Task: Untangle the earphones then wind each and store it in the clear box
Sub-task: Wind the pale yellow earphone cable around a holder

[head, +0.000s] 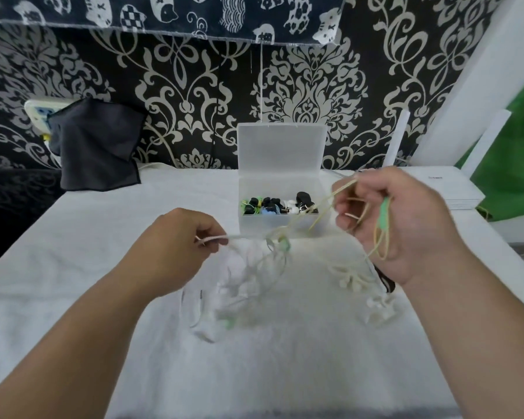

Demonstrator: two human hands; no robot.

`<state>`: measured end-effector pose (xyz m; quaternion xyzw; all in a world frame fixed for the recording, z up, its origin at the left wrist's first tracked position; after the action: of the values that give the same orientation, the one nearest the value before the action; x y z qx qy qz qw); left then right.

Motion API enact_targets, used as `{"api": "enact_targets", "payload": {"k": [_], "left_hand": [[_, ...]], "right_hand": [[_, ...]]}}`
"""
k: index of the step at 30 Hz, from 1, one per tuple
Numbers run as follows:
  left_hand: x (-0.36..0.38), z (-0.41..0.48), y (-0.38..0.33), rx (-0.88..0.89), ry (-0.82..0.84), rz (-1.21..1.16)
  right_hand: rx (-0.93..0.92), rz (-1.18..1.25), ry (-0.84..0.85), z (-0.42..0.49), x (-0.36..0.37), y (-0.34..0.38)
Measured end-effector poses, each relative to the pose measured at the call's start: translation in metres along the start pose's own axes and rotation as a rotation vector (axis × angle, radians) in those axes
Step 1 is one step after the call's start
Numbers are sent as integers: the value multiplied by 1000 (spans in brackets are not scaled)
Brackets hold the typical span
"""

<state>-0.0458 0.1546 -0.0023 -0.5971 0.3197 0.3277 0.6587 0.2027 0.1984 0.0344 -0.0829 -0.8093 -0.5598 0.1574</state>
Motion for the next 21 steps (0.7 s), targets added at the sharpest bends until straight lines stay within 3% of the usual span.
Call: {"api": "enact_targets", "payload": {"k": [5,8,11,18,21], "left_hand": [[-22,-2,34,-285,-179,-123],[-37,-4,49,-342,-231,123],[-46,-4,63,-428,-155,377],[-28,-8,50,-465,97,585],[-15,-4,37,-345,173,571]], "right_hand": [[-61,249,-97,1,-36,23],[-104,357,-292,2,-63,27],[-193,414,-415,-2,-81,32],[-240,408,-237,-8,-60,41],[-254,389,-113,-15,-45,48]]}}
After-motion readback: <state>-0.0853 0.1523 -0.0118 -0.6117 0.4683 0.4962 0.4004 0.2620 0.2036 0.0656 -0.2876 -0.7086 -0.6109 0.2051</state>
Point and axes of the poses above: each hand's wrist, its own z-axis towards the middle knuckle, its own x-axis out of the palm, y = z × x, the point moved 6 cm from there along z, towards the middle knuckle, and after that the axes turned 12 degrees about x, right-handed, at the moved point
